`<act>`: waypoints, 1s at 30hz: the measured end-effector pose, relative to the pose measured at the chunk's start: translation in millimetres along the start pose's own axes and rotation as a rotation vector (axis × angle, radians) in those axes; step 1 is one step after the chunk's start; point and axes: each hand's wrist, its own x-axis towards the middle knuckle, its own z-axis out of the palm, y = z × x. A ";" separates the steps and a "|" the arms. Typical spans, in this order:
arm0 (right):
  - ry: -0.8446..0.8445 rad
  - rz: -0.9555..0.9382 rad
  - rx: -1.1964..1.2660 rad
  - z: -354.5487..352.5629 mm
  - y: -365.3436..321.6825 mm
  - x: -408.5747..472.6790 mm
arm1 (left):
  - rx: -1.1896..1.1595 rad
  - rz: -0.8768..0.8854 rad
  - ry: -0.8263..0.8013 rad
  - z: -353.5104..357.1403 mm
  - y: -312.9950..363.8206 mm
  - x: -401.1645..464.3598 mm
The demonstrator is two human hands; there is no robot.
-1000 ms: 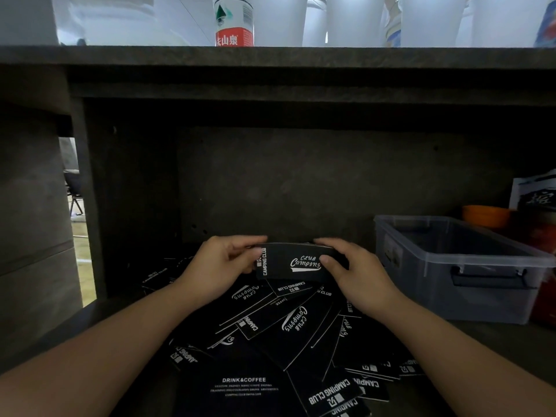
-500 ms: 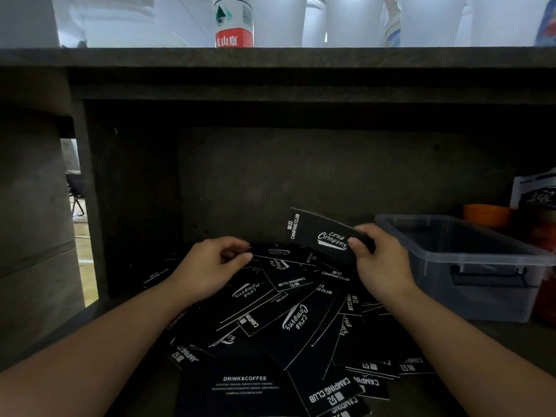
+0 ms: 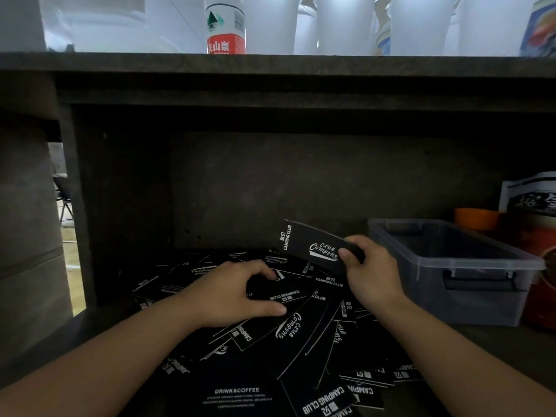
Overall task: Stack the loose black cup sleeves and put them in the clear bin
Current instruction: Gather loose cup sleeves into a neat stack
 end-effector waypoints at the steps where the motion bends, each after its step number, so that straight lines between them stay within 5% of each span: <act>1: -0.002 -0.007 -0.008 0.4 0.6 0.1 | 0.025 0.011 0.032 0.8 2.5 0.8; 5: -0.009 -0.018 -0.017 2.3 2.0 0.6 | 0.058 0.175 0.135 -5.2 9.0 0.5; 11: -0.032 -0.016 0.001 -0.1 2.5 1.1 | -0.330 0.322 0.516 -14.4 5.6 -1.1; 17: -0.038 -0.031 0.004 0.7 4.2 0.2 | -0.677 0.222 0.698 -20.9 16.8 -6.4; 22: -0.055 -0.037 -0.004 1.9 5.6 -0.3 | -0.628 0.112 1.017 -28.0 12.8 -6.4; 30: -0.054 -0.035 0.007 3.3 7.3 0.7 | -0.716 -0.028 1.076 -29.1 1.0 -4.9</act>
